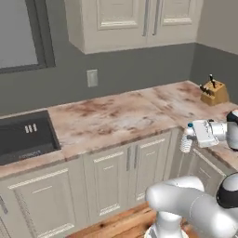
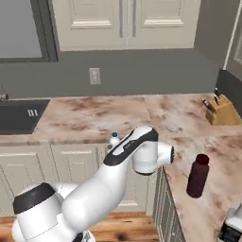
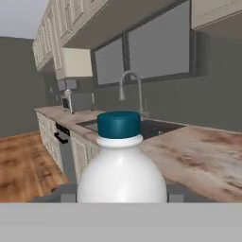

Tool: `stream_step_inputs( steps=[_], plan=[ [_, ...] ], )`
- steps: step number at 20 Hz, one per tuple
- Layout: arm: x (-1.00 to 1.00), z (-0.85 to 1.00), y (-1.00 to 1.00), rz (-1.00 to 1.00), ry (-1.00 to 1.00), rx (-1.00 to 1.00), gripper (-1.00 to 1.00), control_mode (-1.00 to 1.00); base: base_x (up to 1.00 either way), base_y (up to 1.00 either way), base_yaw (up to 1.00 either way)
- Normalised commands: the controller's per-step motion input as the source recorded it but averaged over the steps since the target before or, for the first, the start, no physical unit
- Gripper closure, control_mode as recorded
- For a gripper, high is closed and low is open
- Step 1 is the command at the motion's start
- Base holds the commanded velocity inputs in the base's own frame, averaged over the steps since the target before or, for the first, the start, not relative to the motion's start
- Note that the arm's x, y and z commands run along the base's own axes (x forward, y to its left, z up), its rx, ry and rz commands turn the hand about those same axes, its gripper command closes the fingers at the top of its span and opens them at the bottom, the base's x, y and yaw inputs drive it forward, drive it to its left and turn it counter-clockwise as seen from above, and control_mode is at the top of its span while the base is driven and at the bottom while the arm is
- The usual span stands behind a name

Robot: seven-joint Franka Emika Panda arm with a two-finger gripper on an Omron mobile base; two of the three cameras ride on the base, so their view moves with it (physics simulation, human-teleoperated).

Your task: Place the drinks on the dining counter in a tight cluster.

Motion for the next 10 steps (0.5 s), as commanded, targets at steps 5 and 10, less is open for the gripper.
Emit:
stream_step_inputs(
  steps=[5,10],
  plan=[
    [0.0,0.0,0.0,0.0,0.0,0.0,1.0,1.0,-0.06,0.0,1.0],
    [0.0,0.0,0.0,0.0,0.0,0.0,1.0,1.0,-0.05,0.0,1.0]
  ],
)
